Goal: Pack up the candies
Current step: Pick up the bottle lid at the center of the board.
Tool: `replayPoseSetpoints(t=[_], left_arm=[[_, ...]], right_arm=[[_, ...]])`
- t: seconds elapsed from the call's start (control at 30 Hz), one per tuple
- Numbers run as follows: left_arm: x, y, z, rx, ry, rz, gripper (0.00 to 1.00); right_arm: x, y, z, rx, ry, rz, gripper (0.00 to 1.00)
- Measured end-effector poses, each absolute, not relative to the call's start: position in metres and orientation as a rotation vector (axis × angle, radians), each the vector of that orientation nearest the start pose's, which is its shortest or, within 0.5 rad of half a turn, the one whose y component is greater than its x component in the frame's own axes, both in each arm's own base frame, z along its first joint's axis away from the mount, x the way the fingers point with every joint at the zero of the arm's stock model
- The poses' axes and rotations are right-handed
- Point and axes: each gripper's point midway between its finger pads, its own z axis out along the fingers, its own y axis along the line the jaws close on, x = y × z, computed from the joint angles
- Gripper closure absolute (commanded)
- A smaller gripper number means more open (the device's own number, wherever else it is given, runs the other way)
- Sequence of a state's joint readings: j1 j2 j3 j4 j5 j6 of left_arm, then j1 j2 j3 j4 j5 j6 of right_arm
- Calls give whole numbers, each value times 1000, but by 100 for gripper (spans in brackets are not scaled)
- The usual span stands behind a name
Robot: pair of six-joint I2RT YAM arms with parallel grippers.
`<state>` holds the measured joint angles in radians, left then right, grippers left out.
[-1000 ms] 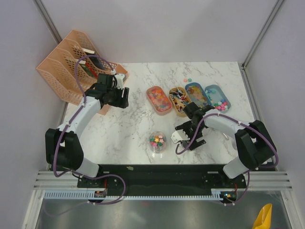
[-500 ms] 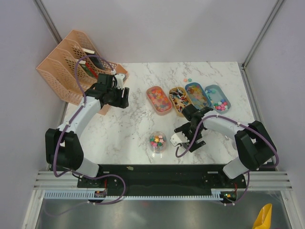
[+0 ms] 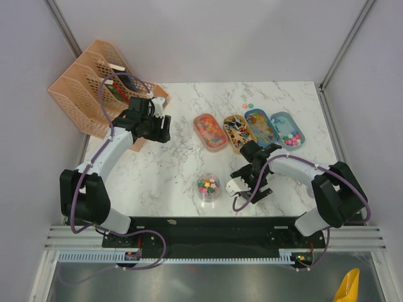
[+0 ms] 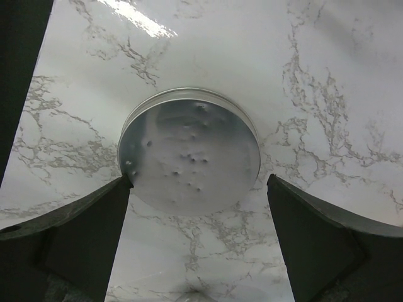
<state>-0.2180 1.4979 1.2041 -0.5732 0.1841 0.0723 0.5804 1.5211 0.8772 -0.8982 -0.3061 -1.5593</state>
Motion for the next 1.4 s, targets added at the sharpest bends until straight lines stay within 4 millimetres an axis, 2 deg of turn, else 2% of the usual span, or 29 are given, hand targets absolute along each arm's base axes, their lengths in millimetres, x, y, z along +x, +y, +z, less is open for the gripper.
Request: replayPoseSetpoints(t=[0.93, 1.4], left_arm=[[366, -113, 149, 438, 2396, -301, 28], [365, -113, 149, 441, 2396, -302, 28]], right_arm=[[170, 152, 33, -2619, 1335, 431, 2], [169, 159, 21, -2609, 1355, 417, 2]])
